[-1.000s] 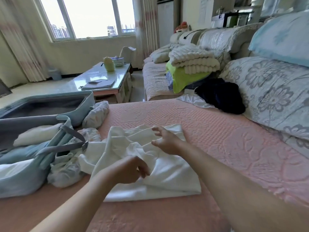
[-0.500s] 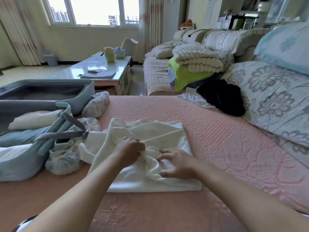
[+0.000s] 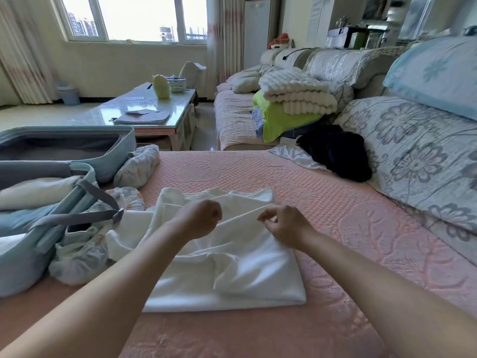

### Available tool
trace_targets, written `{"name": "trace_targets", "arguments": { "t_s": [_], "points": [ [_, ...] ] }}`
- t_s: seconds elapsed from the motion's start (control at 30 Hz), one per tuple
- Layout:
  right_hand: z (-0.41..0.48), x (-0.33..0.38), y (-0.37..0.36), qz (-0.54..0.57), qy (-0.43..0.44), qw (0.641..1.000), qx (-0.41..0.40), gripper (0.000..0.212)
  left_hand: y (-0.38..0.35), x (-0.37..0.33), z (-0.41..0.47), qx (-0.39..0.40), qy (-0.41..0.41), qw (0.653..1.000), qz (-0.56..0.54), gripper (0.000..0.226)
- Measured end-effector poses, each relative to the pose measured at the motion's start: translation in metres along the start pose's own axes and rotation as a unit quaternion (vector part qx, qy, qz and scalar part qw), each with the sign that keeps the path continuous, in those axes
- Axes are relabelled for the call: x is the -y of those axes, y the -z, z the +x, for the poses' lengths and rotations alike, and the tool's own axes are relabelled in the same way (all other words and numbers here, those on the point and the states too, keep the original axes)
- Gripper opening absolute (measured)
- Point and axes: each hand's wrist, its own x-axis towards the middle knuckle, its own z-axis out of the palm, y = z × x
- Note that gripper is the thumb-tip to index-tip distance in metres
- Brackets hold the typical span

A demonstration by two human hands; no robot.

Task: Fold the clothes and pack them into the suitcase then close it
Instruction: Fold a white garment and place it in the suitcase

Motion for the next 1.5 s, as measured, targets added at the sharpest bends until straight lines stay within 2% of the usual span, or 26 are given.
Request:
{"name": "trace_targets", "arguments": {
  "t_s": [0.1, 0.17, 0.3, 0.37, 0.47, 0.53, 0.6, 0.63, 0.7, 0.73, 0.77, 0.83, 0.87, 0.9, 0.93, 1.0, 1.07, 1.17, 1.23, 1.27, 1.33, 1.37, 1.43, 1.5],
  "points": [
    [0.036, -0.015, 0.004, -0.019, -0.031, 0.997, -0.069, 0.021, -0.014, -0.010, 0.032, -0.051, -0.036, 0.998, -0.014, 0.028],
    [0.058, -0.022, 0.005, -0.049, -0.038, 0.995, -0.083, 0.024, -0.021, -0.015, 0.052, -0.062, -0.029, 0.998, -0.017, 0.029],
    [0.100, -0.037, 0.002, -0.134, -0.019, 0.988, -0.071, 0.032, -0.036, -0.009, 0.086, -0.033, 0.035, 0.999, 0.000, 0.031],
    [0.120, -0.046, -0.001, -0.173, -0.003, 0.985, -0.022, 0.033, -0.043, -0.001, 0.096, -0.025, 0.048, 0.998, -0.027, 0.027],
    [0.138, -0.061, -0.004, -0.215, -0.013, 0.976, 0.043, 0.022, -0.049, 0.007, 0.102, -0.093, 0.022, 0.992, -0.087, 0.017],
    [0.144, -0.070, -0.006, -0.191, -0.020, 0.981, 0.004, 0.018, -0.052, 0.010, 0.108, -0.167, -0.009, 0.979, -0.117, 0.016],
    [0.149, -0.071, -0.007, -0.164, -0.011, 0.984, -0.069, 0.019, -0.052, 0.010, 0.114, -0.203, -0.010, 0.976, -0.071, 0.018],
    [0.152, -0.070, -0.009, -0.161, -0.003, 0.982, -0.100, 0.019, -0.052, 0.009, 0.116, -0.195, 0.008, 0.981, -0.016, 0.018],
    [0.161, -0.068, -0.014, -0.165, 0.001, 0.979, -0.123, 0.019, -0.054, 0.006, 0.121, -0.153, 0.052, 0.978, 0.132, 0.021],
    [0.166, -0.068, -0.018, -0.168, -0.005, 0.980, -0.110, 0.018, -0.055, 0.001, 0.123, -0.151, 0.045, 0.969, 0.191, 0.028],
    [0.171, -0.069, -0.021, -0.167, -0.013, 0.982, -0.086, 0.018, -0.056, -0.006, 0.123, -0.181, -0.009, 0.961, 0.209, 0.034],
    [0.177, -0.072, -0.025, -0.160, -0.028, 0.986, -0.038, 0.018, -0.062, -0.028, 0.116, -0.224, -0.202, 0.945, 0.124, 0.034],
    [0.179, -0.073, -0.025, -0.160, -0.031, 0.986, -0.029, 0.018, -0.068, -0.038, 0.110, -0.196, -0.294, 0.933, 0.065, 0.032],
    [0.181, -0.074, -0.024, -0.161, -0.032, 0.986, -0.031, 0.019, -0.077, -0.047, 0.100, -0.135, -0.345, 0.928, 0.034, 0.035],
    [0.182, -0.075, -0.022, -0.168, -0.033, 0.984, -0.044, 0.019, -0.089, -0.051, 0.091, -0.070, -0.358, 0.930, 0.030, 0.044],
    [0.184, -0.078, -0.021, -0.206, -0.028, 0.975, -0.073, 0.019, -0.108, -0.050, 0.077, 0.007, -0.344, 0.937, 0.056, 0.056],
    [0.182, -0.079, -0.024, -0.229, -0.029, 0.969, -0.083, 0.019, -0.115, -0.046, 0.074, 0.039, -0.341, 0.937, 0.070, 0.062],
    [0.175, -0.078, -0.031, -0.195, -0.027, 0.977, -0.082, 0.016, -0.108, -0.047, 0.070, 0.077, -0.324, 0.940, 0.069, 0.071],
    [0.167, -0.075, -0.033, -0.188, 0.009, 0.978, -0.091, 0.029, -0.102, -0.046, 0.067, 0.079, -0.299, 0.951, 0.014, 0.070],
    [0.162, -0.073, -0.034, -0.202, 0.031, 0.974, -0.093, 0.037, -0.099, -0.045, 0.065, 0.045, -0.285, 0.957, -0.002, 0.066],
    [0.150, -0.064, -0.032, -0.229, 0.075, 0.966, -0.099, 0.046, -0.091, -0.039, 0.063, -0.027, -0.222, 0.974, 0.044, 0.064],
    [0.143, -0.058, -0.031, -0.238, 0.095, 0.962, -0.093, 0.046, -0.085, -0.033, 0.060, -0.025, -0.168, 0.983, 0.076, 0.065],
    [0.129, -0.044, -0.030, -0.237, 0.111, 0.964, -0.045, 0.047, -0.081, -0.016, 0.048, 0.042, -0.059, 0.991, 0.109, 0.071],
    [0.111, -0.035, -0.034, -0.251, 0.083, 0.963, 0.058, 0.056, -0.078, 0.001, 0.032, 0.109, -0.010, 0.988, 0.108, 0.076]
  ]
}}
